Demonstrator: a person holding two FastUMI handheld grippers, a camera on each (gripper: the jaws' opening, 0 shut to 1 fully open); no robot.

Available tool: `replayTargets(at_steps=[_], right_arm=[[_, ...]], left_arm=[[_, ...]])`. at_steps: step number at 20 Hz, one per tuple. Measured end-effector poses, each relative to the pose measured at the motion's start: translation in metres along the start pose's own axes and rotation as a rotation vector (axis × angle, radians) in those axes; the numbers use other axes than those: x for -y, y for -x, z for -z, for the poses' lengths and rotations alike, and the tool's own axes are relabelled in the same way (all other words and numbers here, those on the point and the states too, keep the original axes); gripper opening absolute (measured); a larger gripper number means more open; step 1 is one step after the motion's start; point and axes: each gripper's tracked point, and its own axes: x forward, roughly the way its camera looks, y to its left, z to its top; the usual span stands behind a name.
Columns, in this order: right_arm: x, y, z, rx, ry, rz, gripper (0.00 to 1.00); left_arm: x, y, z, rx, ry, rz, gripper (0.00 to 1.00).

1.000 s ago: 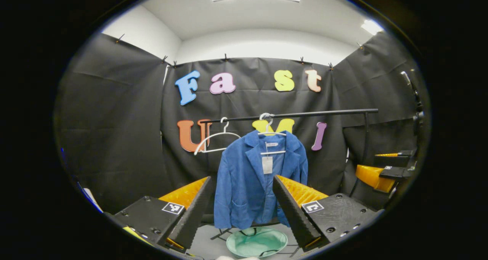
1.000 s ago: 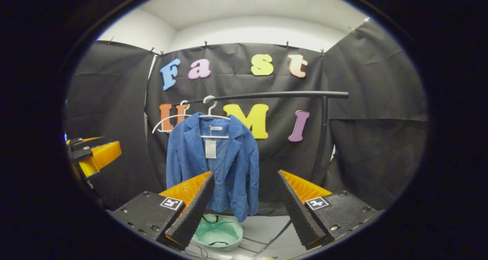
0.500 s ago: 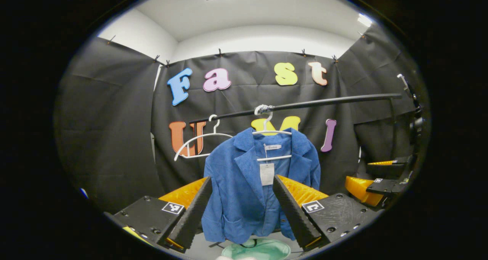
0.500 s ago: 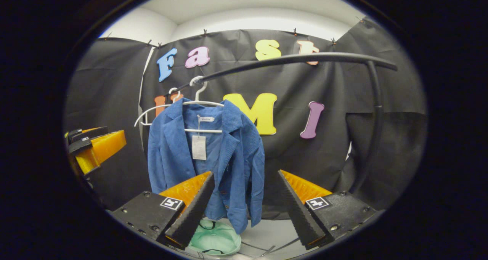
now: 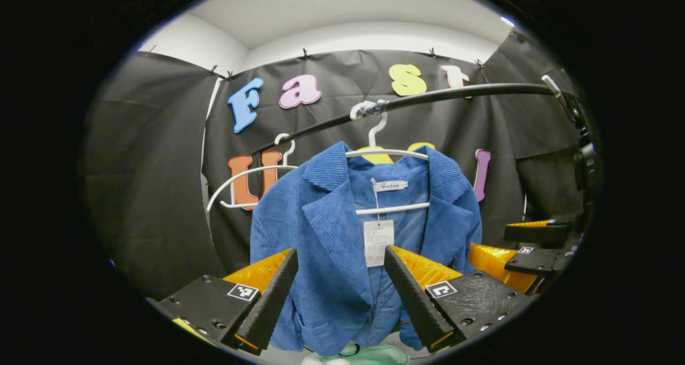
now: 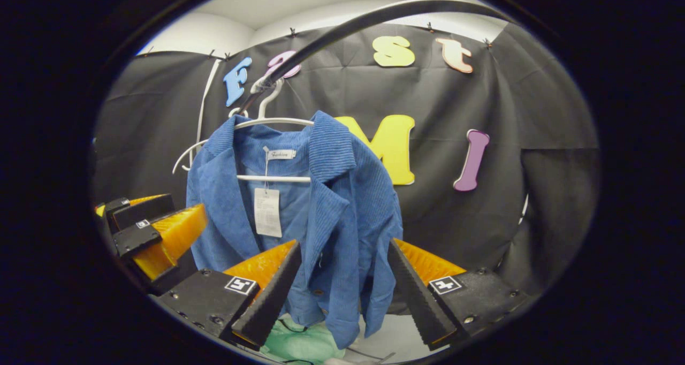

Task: Grasp the clothes on the hanger with both hands and then place them into the laundry hamper below.

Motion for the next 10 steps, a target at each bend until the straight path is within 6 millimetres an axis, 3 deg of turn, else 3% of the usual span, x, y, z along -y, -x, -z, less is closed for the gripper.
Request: replayTargets(at_steps=[4, 10], right_arm=[[-0.006, -0.031, -0.013, 0.020, 0.003, -0.042, 1.00], [-0.012, -0.063, -0.012, 0.006, 0.003, -0.066, 1.00]], left_arm=[[-0.006, -0.034, -0.002, 0.003, 0.009, -0.027, 0.98], [-0.004, -0.062, 0.002, 0.002, 0.029, -0.024, 0.98]])
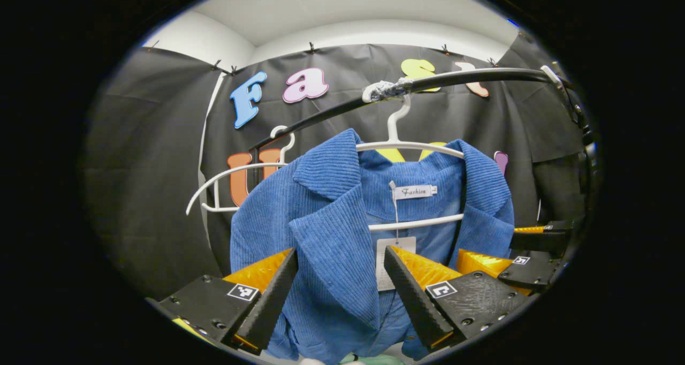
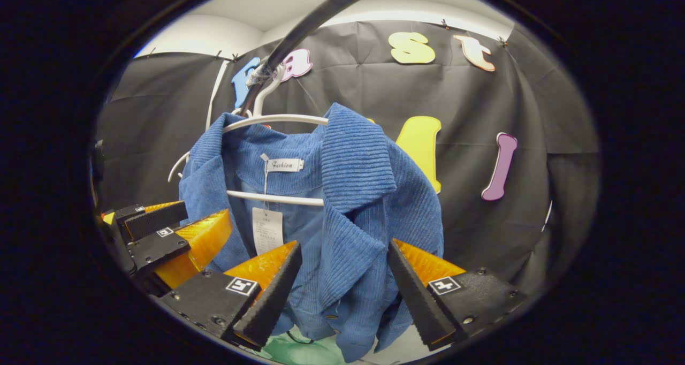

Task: Grasp the clothes on the hanger with both hands and then place them into the laundry hamper below.

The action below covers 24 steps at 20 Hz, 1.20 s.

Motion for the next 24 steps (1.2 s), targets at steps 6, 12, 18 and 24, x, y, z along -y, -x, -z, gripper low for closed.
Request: replayTargets(at_steps=[6, 12, 18, 24], right_arm=[[0.012, -0.015, 0.007, -0.033, -0.038, 0.014, 0.65], [0.018, -0.017, 0.010, -0.042, -0.071, -0.056, 0.13], [0.032, -0.017, 0.011, -0.067, -0.154, -0.145, 0.05], [0.060, -0.012, -0.008, -0.035, -0.237, -0.132, 0.05]], left_arm=[[0.004, -0.012, 0.013, -0.048, 0.008, 0.004, 0.76], [-0.024, -0.013, 0.036, -0.123, 0.028, -0.037, 0.09], [-0.036, -0.008, 0.034, -0.121, -0.020, -0.045, 0.01], [-0.073, -0.001, 0.005, -0.064, -0.021, -0.146, 0.01]])
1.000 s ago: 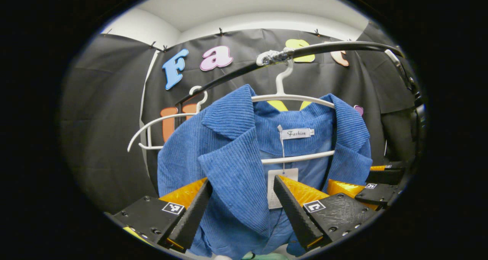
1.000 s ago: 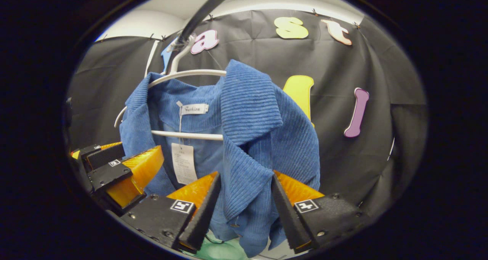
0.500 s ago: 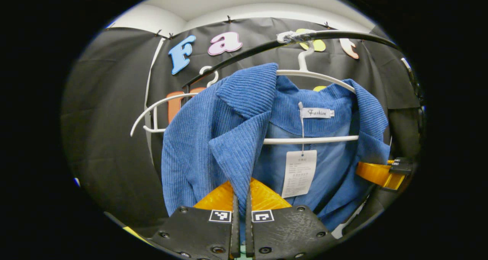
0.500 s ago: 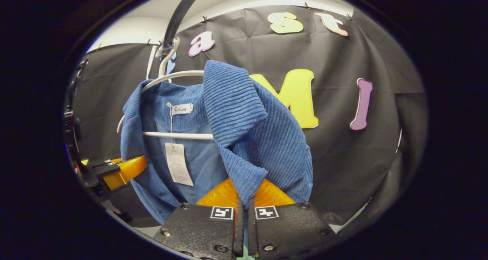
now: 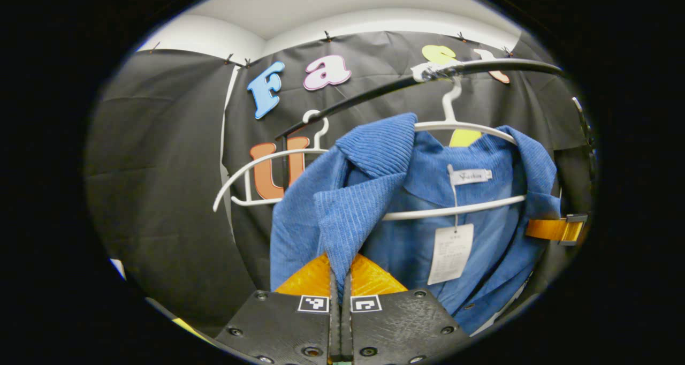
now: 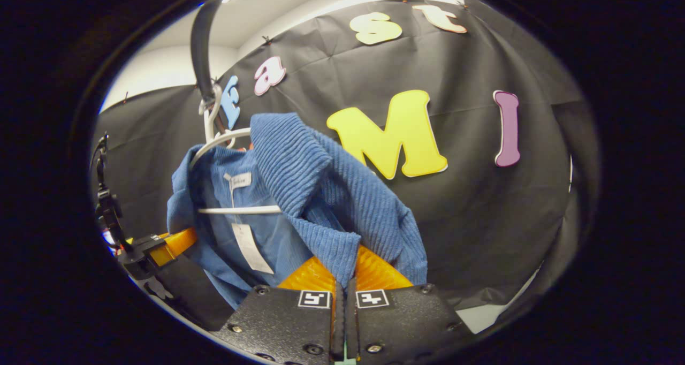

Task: Grasp the clothes on the hanger with both hands and then place them into the laundry hamper below.

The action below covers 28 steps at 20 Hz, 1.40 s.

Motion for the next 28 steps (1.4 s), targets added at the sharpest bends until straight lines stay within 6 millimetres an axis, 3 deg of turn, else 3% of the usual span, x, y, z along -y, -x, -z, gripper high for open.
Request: replayTargets(at_steps=[2, 3, 11, 14, 17, 20, 21, 22, 27, 28], right_arm=[[0.012, 0.005, -0.009, 0.021, 0.029, 0.023, 0.05], [0.018, 0.010, -0.012, 0.031, 0.036, 0.034, 0.05], [0.050, 0.014, -0.039, 0.062, 0.063, 0.086, 0.05], [0.049, 0.017, -0.049, 0.067, 0.043, 0.067, 0.05], [0.050, 0.020, -0.057, 0.080, 0.052, 0.063, 0.05], [0.051, 0.023, -0.065, 0.081, 0.016, 0.038, 0.05], [0.050, 0.022, -0.064, 0.078, 0.021, 0.035, 0.05], [0.052, 0.022, -0.065, 0.080, 0.025, 0.036, 0.05], [0.056, 0.024, -0.073, 0.067, 0.019, 0.013, 0.05], [0.055, 0.025, -0.077, 0.072, 0.032, 0.001, 0.05]], left_arm=[[-0.018, -0.002, -0.006, 0.006, -0.004, -0.036, 0.05], [-0.025, -0.003, -0.008, 0.011, -0.004, -0.052, 0.01], [-0.066, -0.009, -0.023, 0.030, -0.029, -0.118, 0.00], [-0.072, -0.009, -0.026, 0.025, -0.022, -0.123, 0.05], [-0.080, -0.009, -0.039, 0.047, -0.049, -0.136, 0.01], [-0.086, -0.017, -0.050, 0.058, -0.051, -0.134, 0.01], [-0.086, -0.018, -0.055, 0.064, -0.053, -0.134, 0.05], [-0.086, -0.019, -0.058, 0.069, -0.052, -0.133, 0.01], [-0.090, -0.028, -0.069, 0.087, -0.011, -0.133, 0.01], [-0.090, -0.030, -0.072, 0.087, -0.004, -0.133, 0.05]])
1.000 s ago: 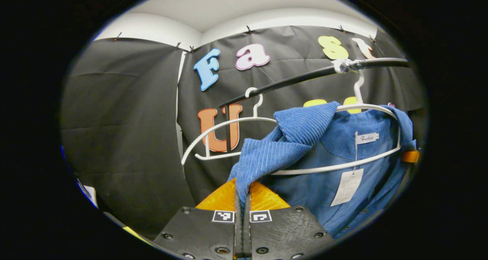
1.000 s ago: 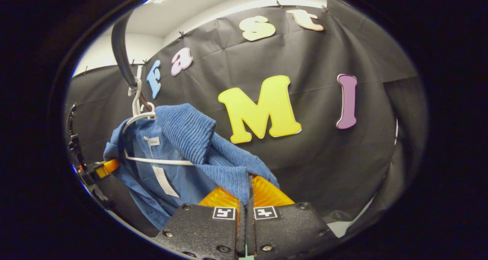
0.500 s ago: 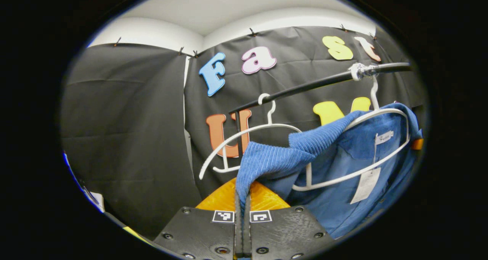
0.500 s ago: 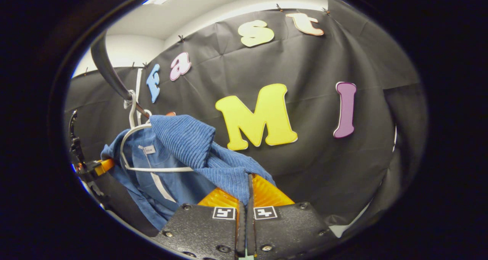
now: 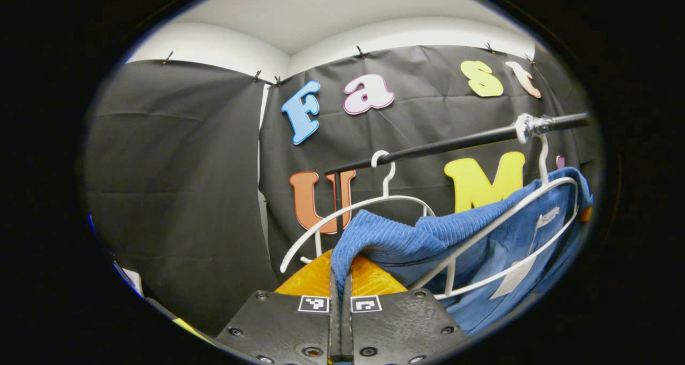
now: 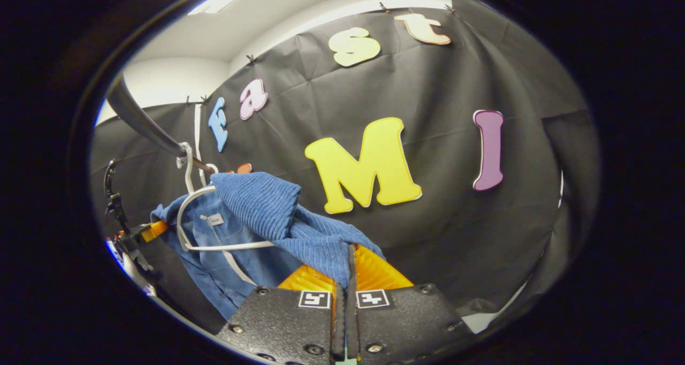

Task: Grasp the clothes on the hanger with both hands and then place them into the laundry hamper below.

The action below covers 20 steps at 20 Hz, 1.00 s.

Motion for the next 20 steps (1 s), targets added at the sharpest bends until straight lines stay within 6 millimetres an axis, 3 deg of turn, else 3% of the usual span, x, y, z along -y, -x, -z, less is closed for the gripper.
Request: replayTargets(at_steps=[3, 9, 14, 17, 20], right_arm=[[-0.003, 0.004, -0.006, -0.006, -0.021, -0.045, 0.05], [-0.021, 0.007, 0.014, -0.086, 0.035, -0.107, 0.05], [-0.035, 0.021, -0.020, 0.011, 0.042, -0.134, 0.05], [-0.021, 0.020, -0.042, 0.079, 0.026, -0.081, 0.05], [-0.014, 0.012, -0.048, 0.100, 0.022, -0.036, 0.05]], left_arm=[[0.002, -0.002, -0.006, 0.012, 0.008, 0.001, 0.01], [0.003, -0.005, -0.009, 0.017, 0.008, -0.013, 0.01], [0.000, -0.007, -0.022, 0.038, 0.012, -0.016, 0.01], [-0.003, -0.011, -0.030, 0.046, 0.011, -0.016, 0.01], [-0.003, -0.013, -0.035, 0.047, 0.020, -0.006, 0.01]])
